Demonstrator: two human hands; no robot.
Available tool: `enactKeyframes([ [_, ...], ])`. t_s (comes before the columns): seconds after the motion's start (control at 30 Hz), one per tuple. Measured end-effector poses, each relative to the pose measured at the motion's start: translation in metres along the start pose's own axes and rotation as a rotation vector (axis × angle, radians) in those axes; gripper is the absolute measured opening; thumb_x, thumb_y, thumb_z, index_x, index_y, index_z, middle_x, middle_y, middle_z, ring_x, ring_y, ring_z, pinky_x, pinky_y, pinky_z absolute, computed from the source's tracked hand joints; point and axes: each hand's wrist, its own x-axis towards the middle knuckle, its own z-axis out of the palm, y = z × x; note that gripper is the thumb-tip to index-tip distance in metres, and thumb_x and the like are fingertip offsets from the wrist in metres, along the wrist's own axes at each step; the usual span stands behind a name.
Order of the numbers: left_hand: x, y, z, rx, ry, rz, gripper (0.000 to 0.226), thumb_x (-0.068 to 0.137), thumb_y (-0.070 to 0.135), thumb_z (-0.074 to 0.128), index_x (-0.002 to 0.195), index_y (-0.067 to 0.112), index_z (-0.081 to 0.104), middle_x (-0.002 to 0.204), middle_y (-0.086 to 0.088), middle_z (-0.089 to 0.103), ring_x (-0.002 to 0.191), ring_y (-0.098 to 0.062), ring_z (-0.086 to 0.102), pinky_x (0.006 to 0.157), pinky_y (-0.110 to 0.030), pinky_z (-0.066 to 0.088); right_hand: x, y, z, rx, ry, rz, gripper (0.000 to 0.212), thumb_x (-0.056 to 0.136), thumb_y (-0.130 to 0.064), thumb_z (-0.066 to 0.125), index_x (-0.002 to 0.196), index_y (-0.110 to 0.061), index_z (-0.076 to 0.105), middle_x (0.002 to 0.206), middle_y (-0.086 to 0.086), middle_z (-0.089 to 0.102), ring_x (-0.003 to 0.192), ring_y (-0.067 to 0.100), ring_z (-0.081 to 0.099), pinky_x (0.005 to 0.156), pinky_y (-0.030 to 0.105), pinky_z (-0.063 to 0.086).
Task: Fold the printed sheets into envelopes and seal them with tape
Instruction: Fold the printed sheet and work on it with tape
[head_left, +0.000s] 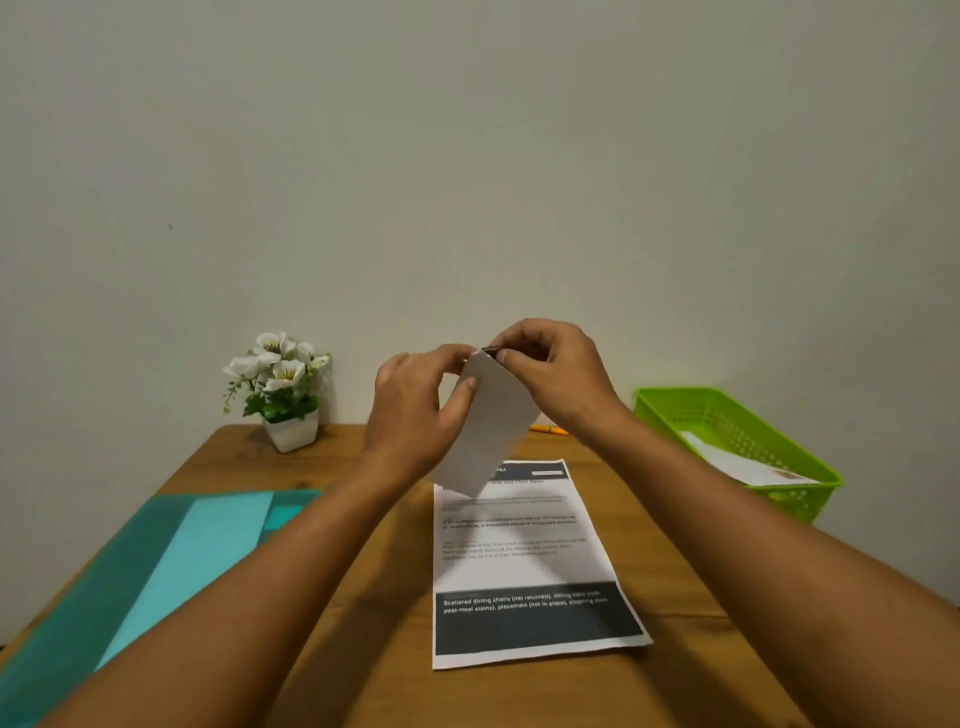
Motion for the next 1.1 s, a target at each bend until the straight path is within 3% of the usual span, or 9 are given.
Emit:
enactKeyframes([
  [0.07, 0.007, 0.005, -0.005, -0.057, 0.007, 0.027, 0.018, 0.097, 0.034, 0.061, 0.11, 0.029, 0.072, 0.099, 0.017, 0.072, 0.094, -0.002, 0.065, 0.093, -0.044, 0.051, 0.003, -0.005, -0.007, 0.01, -0.018, -0.038, 0.014, 0.099, -0.019, 0.067, 0.1, -0.022, 0.08, 0.094, -0.009, 0.077, 0.092, 0.006, 0.071, 0.082, 0.026, 0.057],
  [0.17, 0.008, 0.011, -0.009, -0.228, 0.016, -0.074, 0.008, 0.096, 0.024, 0.067, 0.098, 0.029, 0.073, 0.092, 0.018, 0.073, 0.093, 0.0, 0.066, 0.074, -0.023, 0.05, 0.004, -0.004, -0.017, 0.112, 0.073, -0.032, 0.022, 0.098, -0.037, 0.068, 0.112, -0.023, 0.077, 0.104, -0.01, 0.076, 0.099, 0.005, 0.07, 0.088, 0.029, 0.057],
  [0.27, 0.009, 0.013, -0.011, -0.381, 0.087, -0.192, 0.007, 0.095, 0.019, 0.07, 0.093, 0.025, 0.074, 0.09, 0.013, 0.074, 0.091, -0.003, 0.067, 0.077, -0.024, 0.054, -0.001, 0.002, -0.023, 0.284, 0.095, 0.113, 0.039, 0.094, -0.05, 0.071, 0.122, -0.023, 0.069, 0.112, -0.003, 0.073, 0.103, 0.011, 0.07, 0.084, 0.031, 0.058],
  [0.4, 0.019, 0.013, -0.016, -0.482, 0.13, -0.243, 0.006, 0.094, 0.019, 0.072, 0.099, 0.019, 0.076, 0.093, 0.008, 0.076, 0.093, -0.01, 0.071, 0.086, -0.037, 0.059, -0.006, 0.007, -0.022, 0.254, 0.044, 0.128, 0.011, 0.101, -0.02, 0.066, 0.105, -0.014, 0.075, 0.1, 0.002, 0.078, 0.093, 0.013, 0.074, 0.077, 0.031, 0.06],
  [0.53, 0.017, 0.014, -0.018, -0.568, 0.112, -0.249, 0.012, 0.095, 0.018, 0.07, 0.107, 0.019, 0.074, 0.101, 0.005, 0.077, 0.099, -0.015, 0.072, 0.092, -0.044, 0.059, -0.007, 0.008, -0.016, 0.249, 0.083, 0.128, 0.011, 0.1, -0.016, 0.065, 0.101, -0.011, 0.074, 0.096, 0.005, 0.077, 0.091, 0.018, 0.074, 0.078, 0.034, 0.062],
  [0.63, 0.002, 0.011, -0.014, -0.616, 0.087, -0.293, 0.02, 0.095, 0.016, 0.072, 0.114, 0.022, 0.071, 0.098, 0.002, 0.076, 0.098, -0.016, 0.071, 0.092, -0.043, 0.059, -0.019, 0.018, -0.006, 0.271, 0.065, 0.172, 0.006, 0.097, -0.015, 0.07, 0.101, -0.012, 0.073, 0.097, 0.007, 0.076, 0.09, 0.015, 0.073, 0.076, 0.032, 0.058],
  [0.77, -0.009, 0.006, -0.012, -0.646, 0.051, -0.325, 0.029, 0.097, 0.015, 0.069, 0.124, 0.021, 0.064, 0.088, -0.001, 0.077, 0.095, -0.016, 0.073, 0.094, -0.038, 0.058, -0.028, 0.026, 0.004, 0.294, 0.056, 0.209, 0.019, 0.096, -0.017, 0.072, 0.114, -0.024, 0.072, 0.109, -0.003, 0.076, 0.1, 0.014, 0.073, 0.089, 0.04, 0.062],
  [0.93, 0.002, 0.011, -0.02, -0.637, 0.066, -0.256, 0.03, 0.097, 0.013, 0.069, 0.126, 0.019, 0.062, 0.09, -0.003, 0.077, 0.095, -0.016, 0.074, 0.092, -0.035, 0.059, -0.021, 0.016, 0.0, 0.292, 0.095, 0.156, 0.019, 0.098, -0.014, 0.07, 0.1, -0.033, 0.069, 0.104, -0.006, 0.075, 0.096, 0.011, 0.071, 0.086, 0.036, 0.062],
  [1.1, 0.009, 0.016, -0.021, -0.644, 0.075, -0.201, 0.033, 0.096, 0.011, 0.07, 0.126, 0.02, 0.06, 0.093, -0.004, 0.073, 0.097, -0.018, 0.071, 0.088, -0.034, 0.06, -0.021, 0.018, 0.0, 0.301, 0.079, 0.151, 0.02, 0.097, -0.015, 0.071, 0.116, -0.022, 0.068, 0.111, -0.002, 0.074, 0.101, 0.014, 0.071, 0.089, 0.04, 0.062],
])
